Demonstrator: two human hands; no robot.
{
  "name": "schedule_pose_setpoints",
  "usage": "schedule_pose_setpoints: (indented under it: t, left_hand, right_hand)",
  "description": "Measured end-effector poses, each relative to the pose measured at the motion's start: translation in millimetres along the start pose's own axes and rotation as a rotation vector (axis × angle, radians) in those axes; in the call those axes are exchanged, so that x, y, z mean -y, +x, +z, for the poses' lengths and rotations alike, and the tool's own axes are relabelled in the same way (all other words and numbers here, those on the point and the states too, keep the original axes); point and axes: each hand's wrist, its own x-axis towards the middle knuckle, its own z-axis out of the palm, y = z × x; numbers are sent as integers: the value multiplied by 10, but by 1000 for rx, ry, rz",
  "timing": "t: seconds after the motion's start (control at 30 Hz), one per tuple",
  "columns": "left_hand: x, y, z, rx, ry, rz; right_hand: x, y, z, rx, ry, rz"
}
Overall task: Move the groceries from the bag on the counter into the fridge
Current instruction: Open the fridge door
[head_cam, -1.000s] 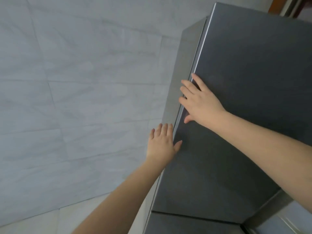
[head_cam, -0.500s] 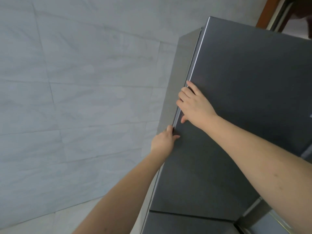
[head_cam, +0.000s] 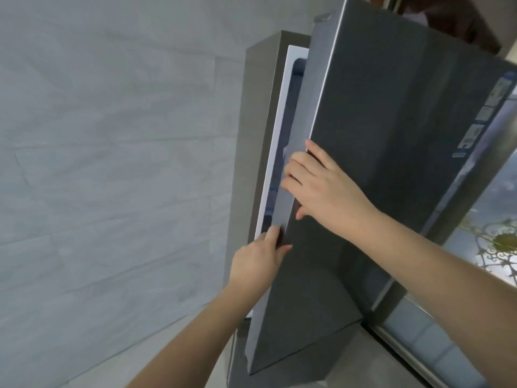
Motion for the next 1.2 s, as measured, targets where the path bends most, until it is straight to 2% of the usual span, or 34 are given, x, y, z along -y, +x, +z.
schedule_pose_setpoints:
  t: [0.13,0.23,0.37,0.6,0.77,1.0,1.2]
  left_hand:
    - [-150,-250,22,-53,10,112]
    - [-307,-464,93,-185,36,257]
    - [-617,-680,172,-280,27,319]
    - [-1041,-1056,285,-221,49,507]
    - [-1385,-1458,460,-187,95,618]
    - [-1679,-1825,703,-98,100,577]
    - [-1851,-1706,723,-37,80,559]
  right_hand:
    - [52,-372,-145,-18,60,32]
    - [145,-757,-226,-55,119,41]
    - [256,-1231,-267,-88,137,86]
    - [253,-2010,-369,-180,139,188]
    - [342,-2705,-369,-132,162,269]
    - [426,-3506,-354,3,169,428]
    - [513,-3885,-436,95,248,616]
